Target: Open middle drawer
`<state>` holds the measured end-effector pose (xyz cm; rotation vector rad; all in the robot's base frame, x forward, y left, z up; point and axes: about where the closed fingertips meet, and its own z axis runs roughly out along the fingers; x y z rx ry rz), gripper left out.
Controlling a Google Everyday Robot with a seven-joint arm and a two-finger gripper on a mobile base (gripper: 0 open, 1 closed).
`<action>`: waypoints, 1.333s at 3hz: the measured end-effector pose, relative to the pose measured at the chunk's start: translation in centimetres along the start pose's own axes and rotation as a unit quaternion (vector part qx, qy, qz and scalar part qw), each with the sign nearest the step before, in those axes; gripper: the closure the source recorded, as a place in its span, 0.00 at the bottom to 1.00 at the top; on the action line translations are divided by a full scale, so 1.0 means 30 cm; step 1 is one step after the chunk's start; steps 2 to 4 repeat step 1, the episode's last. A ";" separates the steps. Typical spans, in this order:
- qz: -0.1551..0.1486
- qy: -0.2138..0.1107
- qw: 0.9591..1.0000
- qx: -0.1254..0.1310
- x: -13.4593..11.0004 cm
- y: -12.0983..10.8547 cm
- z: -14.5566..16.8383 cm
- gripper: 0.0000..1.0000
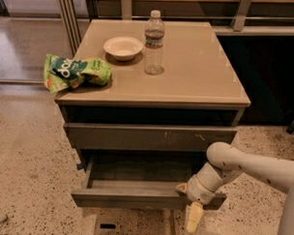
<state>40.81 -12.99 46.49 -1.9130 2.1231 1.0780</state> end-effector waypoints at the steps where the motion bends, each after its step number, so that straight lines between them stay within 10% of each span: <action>1: 0.000 0.000 1.000 -0.002 0.001 0.004 0.001 0.00; 4: 0.000 0.000 1.000 -0.002 0.001 0.004 0.001 0.00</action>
Offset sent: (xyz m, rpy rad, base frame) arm 0.0000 0.0000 0.0000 0.0000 0.0000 0.0000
